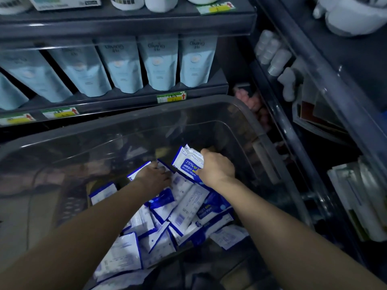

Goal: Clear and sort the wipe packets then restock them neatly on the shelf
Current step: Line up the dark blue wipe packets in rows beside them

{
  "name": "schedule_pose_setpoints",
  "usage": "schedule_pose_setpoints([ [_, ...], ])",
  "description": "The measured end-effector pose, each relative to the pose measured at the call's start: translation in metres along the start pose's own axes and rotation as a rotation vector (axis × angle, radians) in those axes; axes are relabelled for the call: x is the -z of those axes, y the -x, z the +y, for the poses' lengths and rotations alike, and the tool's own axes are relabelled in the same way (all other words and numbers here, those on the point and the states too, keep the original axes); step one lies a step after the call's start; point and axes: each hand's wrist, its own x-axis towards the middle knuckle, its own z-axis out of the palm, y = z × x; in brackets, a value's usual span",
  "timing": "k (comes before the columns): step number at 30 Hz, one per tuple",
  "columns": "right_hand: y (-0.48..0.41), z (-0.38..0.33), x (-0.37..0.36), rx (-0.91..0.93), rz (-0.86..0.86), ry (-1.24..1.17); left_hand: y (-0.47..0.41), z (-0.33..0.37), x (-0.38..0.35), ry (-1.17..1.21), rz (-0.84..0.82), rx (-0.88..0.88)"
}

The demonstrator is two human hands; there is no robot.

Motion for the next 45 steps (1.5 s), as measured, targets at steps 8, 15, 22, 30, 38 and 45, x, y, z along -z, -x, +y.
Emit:
schedule_pose_setpoints([
  [8, 0.003, -0.001, -0.001, 0.059, -0.039, 0.025, 0.007, 0.001, -0.004, 0.100, -0.232, 0.291],
  [15, 0.007, -0.003, -0.002, 0.149, -0.039, 0.031, 0.016, 0.000, -0.007, -0.056, -0.161, 0.124],
  [22, 0.013, -0.005, -0.002, 0.226, -0.060, 0.031, 0.017, -0.005, -0.027, -0.110, -0.209, 0.111],
  [30, 0.022, -0.007, -0.001, 0.268, -0.055, 0.050, 0.021, -0.011, -0.029, -0.100, -0.259, 0.147],
  [38, 0.047, -0.021, -0.002, 0.265, 0.017, 0.118, 0.033, -0.018, -0.021, 0.034, -0.277, 0.137],
  [45, 0.085, -0.019, 0.012, 0.155, 0.105, 0.007, 0.059, -0.031, 0.009, 0.555, -0.167, 0.149],
])
